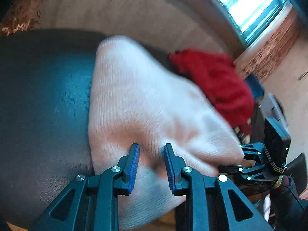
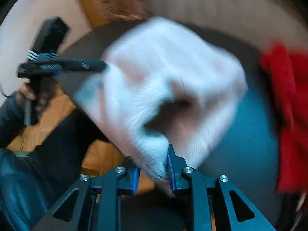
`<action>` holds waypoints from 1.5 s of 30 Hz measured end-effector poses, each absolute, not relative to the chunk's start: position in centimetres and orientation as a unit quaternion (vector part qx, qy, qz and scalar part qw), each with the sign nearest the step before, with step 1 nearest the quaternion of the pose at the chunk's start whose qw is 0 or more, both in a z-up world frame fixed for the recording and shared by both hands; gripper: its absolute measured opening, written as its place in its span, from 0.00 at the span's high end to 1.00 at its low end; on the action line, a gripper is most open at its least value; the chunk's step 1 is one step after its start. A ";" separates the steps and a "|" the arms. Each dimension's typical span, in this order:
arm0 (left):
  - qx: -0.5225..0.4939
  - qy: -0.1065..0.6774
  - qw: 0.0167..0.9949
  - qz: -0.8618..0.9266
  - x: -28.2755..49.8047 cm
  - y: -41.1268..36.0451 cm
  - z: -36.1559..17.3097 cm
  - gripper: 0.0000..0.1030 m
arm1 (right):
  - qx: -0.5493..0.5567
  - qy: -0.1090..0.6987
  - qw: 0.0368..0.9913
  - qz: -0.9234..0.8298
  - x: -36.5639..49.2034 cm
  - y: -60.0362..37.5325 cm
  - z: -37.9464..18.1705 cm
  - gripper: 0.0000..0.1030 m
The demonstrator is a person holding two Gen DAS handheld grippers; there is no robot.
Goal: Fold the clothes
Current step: 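Fold the sweater over with the right gripper, lay it down and open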
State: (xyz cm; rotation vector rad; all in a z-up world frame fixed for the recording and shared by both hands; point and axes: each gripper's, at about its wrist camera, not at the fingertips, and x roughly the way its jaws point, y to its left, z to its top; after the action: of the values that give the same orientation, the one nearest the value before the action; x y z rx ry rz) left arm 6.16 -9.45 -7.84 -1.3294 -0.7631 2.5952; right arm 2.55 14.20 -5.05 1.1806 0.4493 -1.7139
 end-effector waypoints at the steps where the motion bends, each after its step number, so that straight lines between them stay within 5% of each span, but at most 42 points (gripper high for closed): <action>1: -0.442 -0.244 0.066 0.860 6.1 -9.0 -8.0 0.75 | 0.496 0.158 0.479 -0.707 2.5 15.3 -6.0 0.74; 3: -0.443 -0.217 0.068 0.867 6.2 -8.1 -7.9 0.76 | 0.504 0.096 0.478 -0.713 2.3 17.1 -6.7 0.73; 5: -0.434 -0.197 0.072 0.876 6.3 -7.3 -7.0 0.77 | 0.494 0.040 0.486 -0.720 2.2 18.5 -5.8 0.54; 7: -0.423 -0.186 0.079 0.883 6.5 -6.7 -6.2 0.76 | 0.478 -0.004 0.493 -0.727 2.1 19.7 -4.5 0.10; 13: -0.405 -0.184 0.104 0.890 6.2 -5.0 -6.0 0.76 | 0.418 -0.134 0.497 -0.749 -1.9 20.6 -1.4 0.00; 20: -0.412 -0.185 0.120 0.884 6.2 -4.0 -7.3 0.76 | 0.467 -0.150 0.446 -0.749 -7.5 16.4 -4.4 0.02; 21: -0.410 -0.185 0.121 0.885 6.4 -4.1 -7.4 0.76 | 0.480 -0.155 0.445 -0.740 -7.9 15.8 -4.9 0.11; 25: -0.387 -0.179 0.137 0.894 7.0 -3.9 -7.2 0.75 | 0.497 -0.122 0.426 -0.746 -8.5 13.3 -4.9 0.77; 27: -0.378 -0.167 0.147 0.898 7.1 -3.6 -7.0 0.75 | 0.491 -0.080 0.412 -0.763 -8.6 11.9 -3.8 0.86; 32: -0.411 -0.144 0.160 0.886 6.6 -2.9 -8.7 0.71 | 0.416 -0.008 0.375 -0.828 -9.3 13.1 0.6 0.86; 36: -0.425 -0.126 0.165 0.881 6.7 -2.5 -9.2 0.71 | 0.498 -0.004 0.345 -0.796 -10.5 13.3 -6.2 0.86; 41: -0.393 -0.217 0.187 0.874 4.6 -3.2 -6.9 0.71 | 0.491 -0.126 0.365 -0.781 -11.1 15.8 -7.9 0.82; 45: -0.375 -0.190 0.218 0.881 3.0 0.1 -5.4 0.71 | 0.492 -0.165 0.376 -0.767 -11.7 16.7 -7.9 0.72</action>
State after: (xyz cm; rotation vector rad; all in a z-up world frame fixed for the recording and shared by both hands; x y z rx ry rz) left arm 2.98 0.07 -5.37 -1.0385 -0.5248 2.4378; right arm -11.68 16.73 -7.90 1.2590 -0.4232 -1.9627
